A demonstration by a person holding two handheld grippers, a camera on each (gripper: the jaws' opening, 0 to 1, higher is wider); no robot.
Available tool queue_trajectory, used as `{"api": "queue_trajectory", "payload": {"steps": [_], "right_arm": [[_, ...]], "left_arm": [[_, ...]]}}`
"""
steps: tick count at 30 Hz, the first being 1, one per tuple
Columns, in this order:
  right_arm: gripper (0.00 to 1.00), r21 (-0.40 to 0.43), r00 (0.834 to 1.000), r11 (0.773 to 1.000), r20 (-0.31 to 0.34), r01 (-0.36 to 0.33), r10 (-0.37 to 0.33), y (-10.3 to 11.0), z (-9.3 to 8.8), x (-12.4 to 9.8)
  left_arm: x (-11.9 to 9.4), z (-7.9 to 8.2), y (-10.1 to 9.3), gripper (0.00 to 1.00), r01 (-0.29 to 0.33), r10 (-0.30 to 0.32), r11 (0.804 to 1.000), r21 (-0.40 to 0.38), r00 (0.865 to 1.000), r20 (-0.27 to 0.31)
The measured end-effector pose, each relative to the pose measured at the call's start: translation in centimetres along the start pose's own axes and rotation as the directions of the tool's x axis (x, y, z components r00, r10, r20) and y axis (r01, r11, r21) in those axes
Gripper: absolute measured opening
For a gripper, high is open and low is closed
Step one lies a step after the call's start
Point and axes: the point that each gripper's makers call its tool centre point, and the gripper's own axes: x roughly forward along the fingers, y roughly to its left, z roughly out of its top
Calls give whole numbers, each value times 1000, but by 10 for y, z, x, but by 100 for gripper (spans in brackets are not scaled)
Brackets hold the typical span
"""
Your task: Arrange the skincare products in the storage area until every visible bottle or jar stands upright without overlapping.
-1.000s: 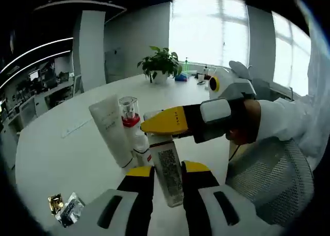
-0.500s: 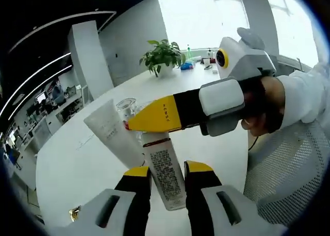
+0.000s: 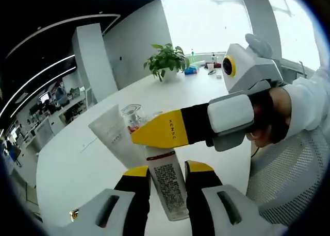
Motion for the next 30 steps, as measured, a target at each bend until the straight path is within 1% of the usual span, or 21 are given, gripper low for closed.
{"api": "queue_trajectory", "payload": {"steps": [3,7,10,14,15,16,17,19,22,23,24,25,26,27,28,29,30], "right_arm": [[9,-2,1000,1000,-6,-3,3,1,-1,0],[9,-8,1000,1000,-19,-10,10,3,-3,0],[9,-17,999,1000,-34,-12,11,4,-6,1],[9,-28,998,999,-66,-22,20,6,-12,2],[9,-35,997,999,-71,-25,22,7,-13,2],[9,-65,995,998,-92,-27,21,7,-16,3],[9,-67,995,997,-99,-29,22,8,-17,4],[9,-79,992,996,-120,-34,25,9,-22,4],[10,-58,990,997,-137,-42,34,8,-25,3],[10,-37,987,998,-155,-49,42,8,-28,3],[10,-26,986,999,-161,-44,39,7,-29,3],[10,-17,984,998,-168,-58,55,8,-30,3],[10,-12,982,997,-173,-74,71,9,-31,3],[11,-14,982,997,-174,-77,74,10,-30,3],[11,-32,981,994,-171,-101,94,15,-30,2],[13,-42,980,992,-170,-116,108,18,-28,2],[15,-60,978,989,-168,-136,124,21,-27,3]], "left_arm": [[-1,-2,3,22,-1,1,1000,-27,1000,3],[-2,-5,8,24,-12,12,1000,-29,1000,-3],[-3,-10,11,24,-13,13,999,-49,1000,-7],[-6,-17,14,21,-14,13,999,-45,1000,-18],[-6,-20,11,19,1,-2,999,-34,1000,-23],[-5,-22,12,19,-3,2,999,-45,1000,-31],[-4,-25,12,18,-4,3,1000,-29,999,-34],[-4,-28,11,18,5,-7,1000,-27,999,-46],[-6,-31,12,18,13,-14,1000,-11,999,-42],[-6,-33,12,18,32,-33,999,-18,999,-43],[-7,-33,8,17,59,-59,998,-24,998,-30],[-7,-33,9,17,80,-80,995,-63,997,4],[-9,-34,7,17,118,-117,988,-101,993,19],[-10,-32,5,17,152,-147,980,-129,988,48],[-12,-30,6,17,162,-152,972,-168,986,73],[-13,-28,7,17,182,-161,952,-245,982,101],[-15,-26,7,17,208,-179,940,-272,975,128]]}}
